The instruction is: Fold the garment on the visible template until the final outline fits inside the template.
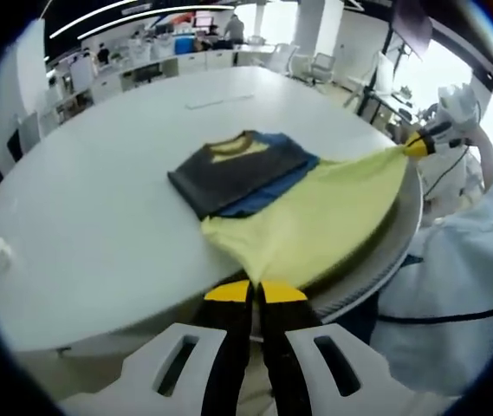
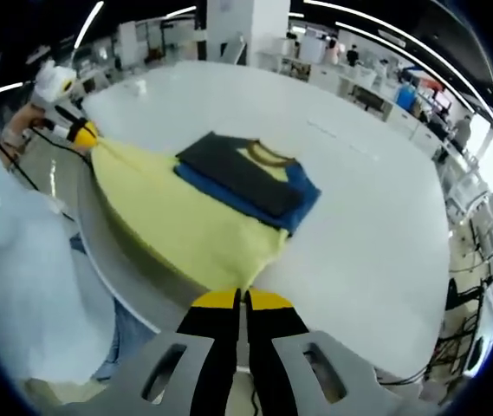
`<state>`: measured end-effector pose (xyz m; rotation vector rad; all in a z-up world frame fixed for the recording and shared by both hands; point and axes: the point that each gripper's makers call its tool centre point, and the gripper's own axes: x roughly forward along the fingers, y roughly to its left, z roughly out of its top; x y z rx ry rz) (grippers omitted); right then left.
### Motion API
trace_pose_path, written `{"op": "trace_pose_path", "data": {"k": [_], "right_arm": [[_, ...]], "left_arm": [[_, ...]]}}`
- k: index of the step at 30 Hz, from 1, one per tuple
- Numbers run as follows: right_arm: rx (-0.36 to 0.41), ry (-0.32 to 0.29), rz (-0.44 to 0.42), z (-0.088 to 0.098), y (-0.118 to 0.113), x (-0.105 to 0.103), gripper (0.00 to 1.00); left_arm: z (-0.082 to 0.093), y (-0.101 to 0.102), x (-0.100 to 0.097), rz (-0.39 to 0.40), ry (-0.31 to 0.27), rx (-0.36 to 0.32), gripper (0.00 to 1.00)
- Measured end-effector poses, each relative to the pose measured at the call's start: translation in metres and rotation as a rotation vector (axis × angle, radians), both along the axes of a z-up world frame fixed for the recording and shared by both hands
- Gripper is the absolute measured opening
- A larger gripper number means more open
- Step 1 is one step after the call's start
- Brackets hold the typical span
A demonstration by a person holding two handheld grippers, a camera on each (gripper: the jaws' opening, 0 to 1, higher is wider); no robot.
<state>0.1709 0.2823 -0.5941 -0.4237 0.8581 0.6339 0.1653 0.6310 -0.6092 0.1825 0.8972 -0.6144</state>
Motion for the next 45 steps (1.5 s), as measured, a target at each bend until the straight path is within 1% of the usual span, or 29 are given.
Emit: {"op": "trace_pose_path", "data": {"k": [11,16,23,27,32,34,36,38,40,41,43,45], "right_arm": [[-0.006,-0.028,0.031,0.022,0.007,-0.006,0.03],[0.001,-0.053,0.042,0.035,0.009,-0.007,0.03],[-0.001,-0.075,0.059,0.045,0.013,-0.008,0.03],[0.010,-0.092,0.065,0.049,0.015,-0.004,0.03],[0.022,-0.094,0.046,0.043,0.012,0.007,0.03],[0.032,-0.094,0.042,0.042,0.012,0.010,0.03],[0.029,-0.094,0.045,0.039,0.013,0.012,0.03],[0.043,-0.095,0.042,0.038,0.014,0.016,0.03],[0.042,-0.094,0.043,0.035,0.013,0.020,0.03],[0.056,-0.089,0.036,0.033,0.013,0.023,0.03],[0.050,-0.089,0.037,0.030,0.012,0.027,0.03],[0.065,-0.087,0.030,0.028,0.011,0.031,0.03]], "left_arm": [[0.019,0.004,0.002,-0.003,-0.037,0.018,0.00],[0.026,0.006,-0.002,-0.007,-0.034,0.022,0.00],[0.038,0.006,-0.002,-0.013,-0.066,0.022,0.00],[0.039,0.007,0.002,-0.019,-0.074,0.026,0.00],[0.031,0.011,0.007,-0.008,-0.057,0.037,0.00],[0.031,0.011,0.008,-0.005,-0.058,0.028,0.00],[0.027,0.010,0.009,-0.009,-0.047,0.022,0.00],[0.025,0.010,0.012,-0.004,-0.048,0.024,0.00],[0.023,0.011,0.014,-0.006,-0.046,0.024,0.00],[0.023,0.011,0.016,-0.004,-0.047,0.022,0.00],[0.020,0.013,0.022,0.003,-0.044,0.025,0.00],[0.018,0.014,0.027,0.000,-0.045,0.026,0.00]]}}
